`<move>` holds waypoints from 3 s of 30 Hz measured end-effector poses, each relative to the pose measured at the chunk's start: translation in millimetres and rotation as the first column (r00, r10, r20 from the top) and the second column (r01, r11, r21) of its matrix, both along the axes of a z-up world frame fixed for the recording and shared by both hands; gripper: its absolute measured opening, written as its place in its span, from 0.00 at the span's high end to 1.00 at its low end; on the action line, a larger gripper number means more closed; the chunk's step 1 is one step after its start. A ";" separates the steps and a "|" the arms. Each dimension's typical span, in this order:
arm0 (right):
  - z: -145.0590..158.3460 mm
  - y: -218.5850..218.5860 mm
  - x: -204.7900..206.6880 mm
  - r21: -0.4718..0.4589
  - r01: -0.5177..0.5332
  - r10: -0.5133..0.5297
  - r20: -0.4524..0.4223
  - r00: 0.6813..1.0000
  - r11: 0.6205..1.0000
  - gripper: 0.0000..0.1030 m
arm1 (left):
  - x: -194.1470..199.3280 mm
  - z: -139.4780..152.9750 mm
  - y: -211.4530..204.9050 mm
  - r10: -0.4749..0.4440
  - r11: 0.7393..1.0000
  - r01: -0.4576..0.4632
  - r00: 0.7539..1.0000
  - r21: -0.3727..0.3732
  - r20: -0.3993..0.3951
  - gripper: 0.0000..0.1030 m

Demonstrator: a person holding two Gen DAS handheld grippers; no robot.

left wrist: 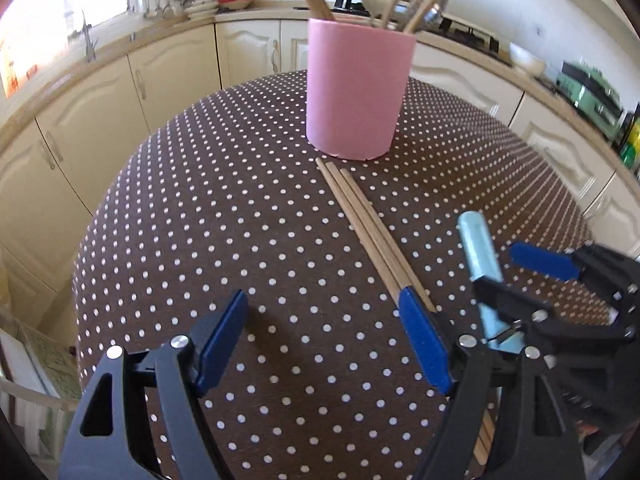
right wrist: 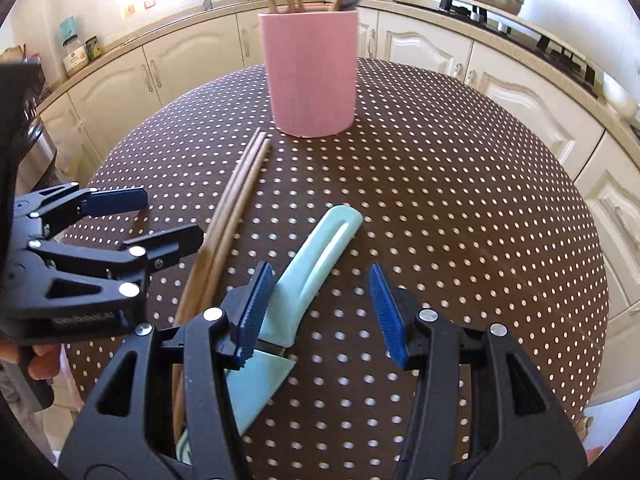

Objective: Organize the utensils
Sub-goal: 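Lower the right tool onto the light-blue knife and close on it, then lift the knife with the right tool while the left tool grasps a chopstick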

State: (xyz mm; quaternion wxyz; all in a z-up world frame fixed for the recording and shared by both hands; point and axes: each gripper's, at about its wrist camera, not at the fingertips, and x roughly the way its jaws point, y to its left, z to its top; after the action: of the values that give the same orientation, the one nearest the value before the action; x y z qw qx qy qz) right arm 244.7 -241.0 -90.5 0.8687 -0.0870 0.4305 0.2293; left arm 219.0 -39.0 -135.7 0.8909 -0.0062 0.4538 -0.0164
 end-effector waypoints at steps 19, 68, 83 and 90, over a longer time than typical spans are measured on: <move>-0.3 10.8 21.7 -0.044 -0.077 0.073 -0.083 0.994 0.996 0.65 | 36.8 -0.9 -25.5 -0.033 0.998 0.037 0.996 0.049 -0.086 0.48; 35.3 2.7 49.1 0.121 -0.094 0.104 -0.079 0.991 0.988 0.80 | 44.7 21.6 -3.8 -0.089 0.981 0.093 0.996 -0.170 0.032 0.95; 1.9 20.2 71.1 0.068 -0.084 0.097 -0.205 0.974 0.994 0.80 | 115.3 19.5 -33.9 -0.298 0.952 0.300 0.867 -0.058 -0.400 0.62; -0.8 17.3 68.0 0.089 -0.091 0.107 -0.206 0.973 0.992 0.80 | 107.6 24.0 -34.6 -0.247 0.965 0.261 0.912 -0.002 -0.327 0.94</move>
State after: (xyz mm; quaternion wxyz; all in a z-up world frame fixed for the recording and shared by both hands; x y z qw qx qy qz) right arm 312.7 -223.7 -91.3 0.8084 -0.0493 0.5058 0.2970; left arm 326.6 -73.6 -111.7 0.7944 0.0688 0.5912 -0.1212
